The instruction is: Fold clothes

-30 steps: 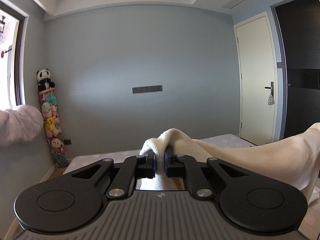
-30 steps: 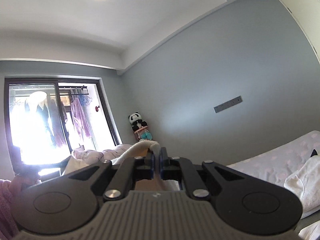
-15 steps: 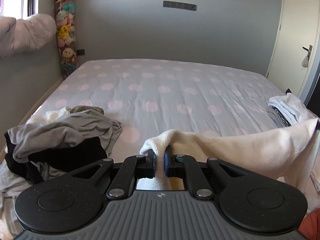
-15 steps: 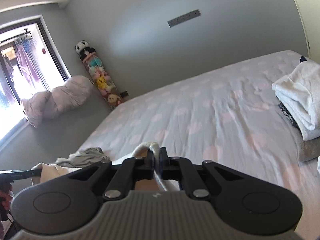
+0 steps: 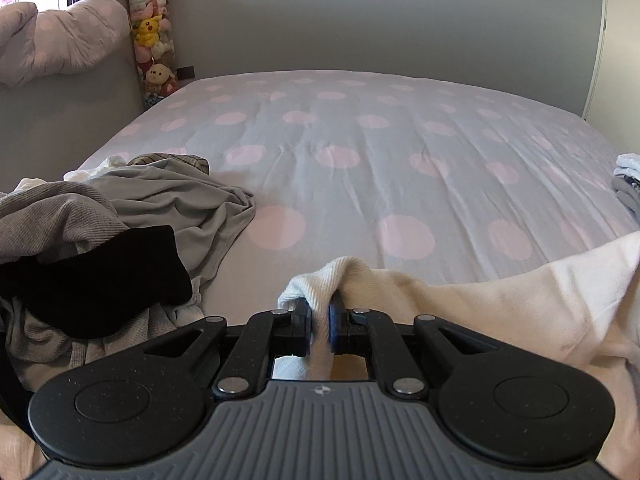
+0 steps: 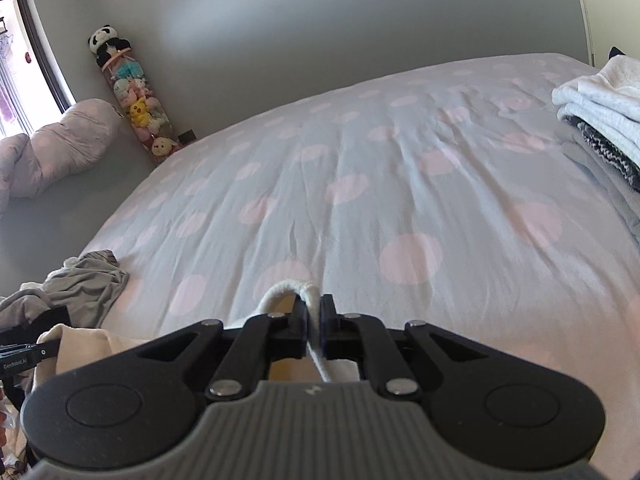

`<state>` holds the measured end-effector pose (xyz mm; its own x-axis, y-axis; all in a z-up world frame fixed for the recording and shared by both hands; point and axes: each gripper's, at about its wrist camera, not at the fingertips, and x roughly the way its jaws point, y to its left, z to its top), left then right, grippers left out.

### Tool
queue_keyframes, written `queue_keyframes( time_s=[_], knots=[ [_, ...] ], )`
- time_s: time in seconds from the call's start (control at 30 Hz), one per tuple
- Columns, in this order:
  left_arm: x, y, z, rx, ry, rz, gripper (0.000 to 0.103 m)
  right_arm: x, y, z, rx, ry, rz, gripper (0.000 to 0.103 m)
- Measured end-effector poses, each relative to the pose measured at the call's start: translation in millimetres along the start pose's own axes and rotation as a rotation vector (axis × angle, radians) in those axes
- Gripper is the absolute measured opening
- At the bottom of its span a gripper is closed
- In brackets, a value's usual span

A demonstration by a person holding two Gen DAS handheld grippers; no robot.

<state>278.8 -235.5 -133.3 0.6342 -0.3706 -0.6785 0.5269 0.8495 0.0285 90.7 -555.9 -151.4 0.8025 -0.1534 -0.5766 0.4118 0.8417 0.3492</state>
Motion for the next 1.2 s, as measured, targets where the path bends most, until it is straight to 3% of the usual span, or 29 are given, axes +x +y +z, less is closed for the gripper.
queue_keyframes(
  time_s=[0.07, 0.13, 0.17, 0.27, 0.4, 0.6, 0.73, 0.97, 1.2],
  knots=[
    [7.9, -1.3, -4.4, 0.018, -0.01, 0.01, 0.007, 5.3, -1.7, -1.7, 0.003, 0.009, -0.032, 0.017],
    [13.4, -2.5, -8.3, 0.036, -0.009, 0.017, 0.007, 2.7, -2.1, -4.8, 0.009, 0.008, -0.062, 0.046],
    [13.4, -2.9, -9.5, 0.04, -0.011, 0.022, 0.008, -1.1, -1.7, -6.1, 0.013, 0.006, -0.078, 0.052],
    [8.4, -4.3, -10.3, 0.047, -0.024, 0.022, 0.012, -19.8, 4.2, -9.4, 0.034, -0.013, -0.078, 0.054],
    [-1.9, -12.9, -12.1, 0.089, -0.045, 0.021, 0.017, -55.4, 22.6, -8.5, 0.104, -0.024, -0.02, 0.074],
    [-17.0, -18.6, -11.4, 0.129, -0.088, 0.031, 0.02, -115.3, 66.0, -1.8, 0.158, -0.025, 0.042, 0.085],
    [-26.2, -14.2, -10.1, 0.117, -0.142, 0.055, 0.04, -151.8, 94.2, 3.5, 0.142, -0.058, 0.08, 0.091],
    [-28.7, -5.0, -4.8, 0.065, -0.17, 0.066, 0.04, -186.8, 113.7, 14.2, 0.19, -0.096, 0.206, 0.096],
    [-22.9, -10.1, -9.2, 0.106, -0.153, 0.05, 0.04, -200.0, 122.7, 17.8, 0.159, -0.169, 0.227, 0.096]
  ],
)
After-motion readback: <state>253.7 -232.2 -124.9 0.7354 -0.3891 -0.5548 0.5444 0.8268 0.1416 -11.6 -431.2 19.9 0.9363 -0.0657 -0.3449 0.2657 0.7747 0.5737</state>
